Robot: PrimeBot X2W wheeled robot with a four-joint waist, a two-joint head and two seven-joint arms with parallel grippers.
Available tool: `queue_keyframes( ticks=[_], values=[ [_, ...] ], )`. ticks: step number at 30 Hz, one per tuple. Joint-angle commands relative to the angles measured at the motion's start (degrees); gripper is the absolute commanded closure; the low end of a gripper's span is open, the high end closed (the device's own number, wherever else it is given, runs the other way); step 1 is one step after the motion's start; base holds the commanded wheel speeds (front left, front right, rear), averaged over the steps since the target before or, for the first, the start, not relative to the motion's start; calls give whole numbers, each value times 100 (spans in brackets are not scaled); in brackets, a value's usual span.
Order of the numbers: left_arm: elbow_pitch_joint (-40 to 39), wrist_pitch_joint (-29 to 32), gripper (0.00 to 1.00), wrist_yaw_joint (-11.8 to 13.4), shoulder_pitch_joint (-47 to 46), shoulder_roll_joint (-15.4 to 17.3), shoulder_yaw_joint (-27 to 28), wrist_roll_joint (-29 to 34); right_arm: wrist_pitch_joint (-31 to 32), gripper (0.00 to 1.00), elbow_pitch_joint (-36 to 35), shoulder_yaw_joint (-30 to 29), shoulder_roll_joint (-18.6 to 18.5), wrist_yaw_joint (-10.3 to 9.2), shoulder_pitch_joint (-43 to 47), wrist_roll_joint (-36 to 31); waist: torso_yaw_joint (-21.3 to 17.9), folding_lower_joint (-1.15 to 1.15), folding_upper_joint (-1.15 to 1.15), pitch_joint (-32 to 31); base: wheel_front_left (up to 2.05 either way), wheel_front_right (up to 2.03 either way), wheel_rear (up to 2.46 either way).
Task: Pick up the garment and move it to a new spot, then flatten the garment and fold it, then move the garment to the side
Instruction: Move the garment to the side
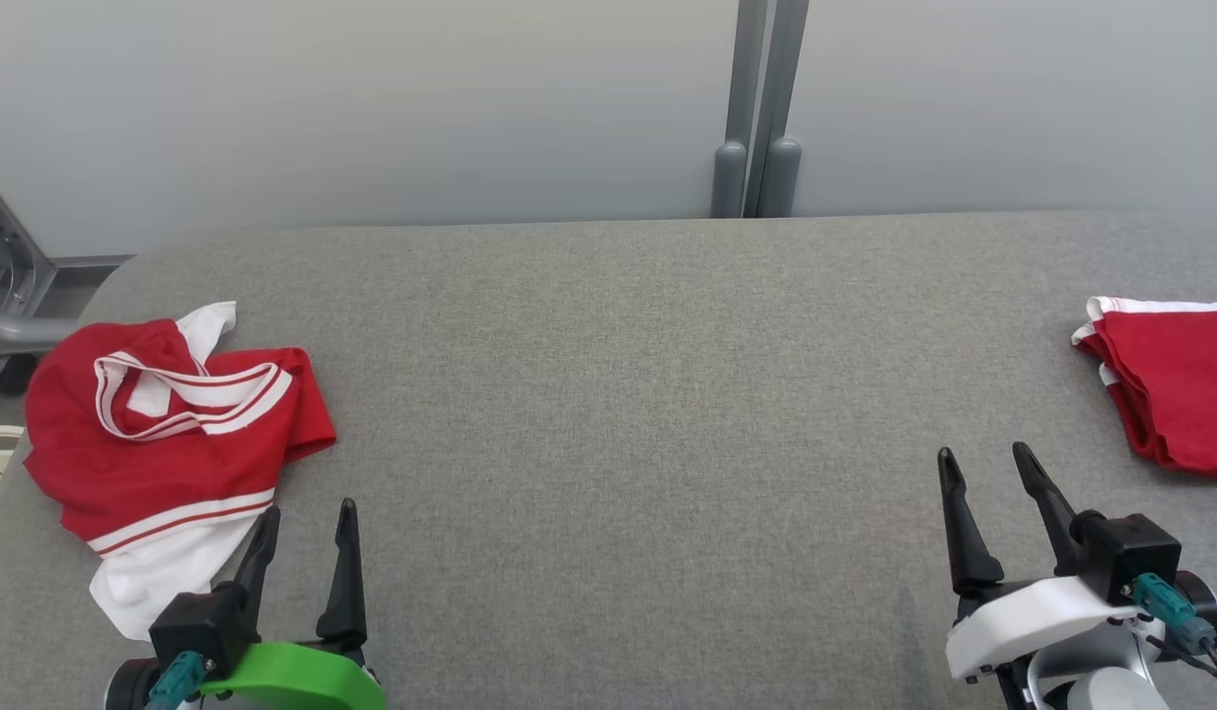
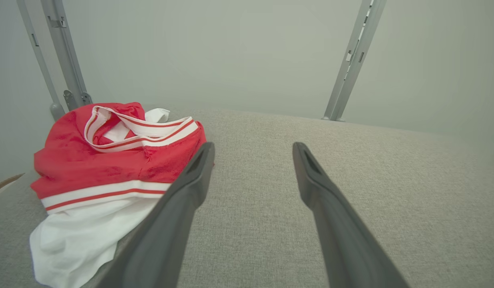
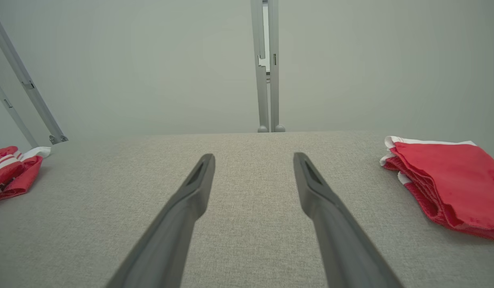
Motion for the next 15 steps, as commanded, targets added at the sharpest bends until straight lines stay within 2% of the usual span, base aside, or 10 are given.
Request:
queue_keyframes(
  ticks=[1,5,15],
  values=[
    [33,-16,0,-51,130,-46,47,50,-27,0,39,-27,5,-1,110,-137,0,0,0,-43,0,0,0],
    [55,-17,0,-135,248,-104,161,76,-34,0,84,-83,32,-1,189,-289,-9,0,0,-107,0,0,0],
    [154,-17,0,-337,305,-188,221,232,-17,0,294,-44,37,-1,222,-174,-26,0,0,-152,0,0,0]
  ],
)
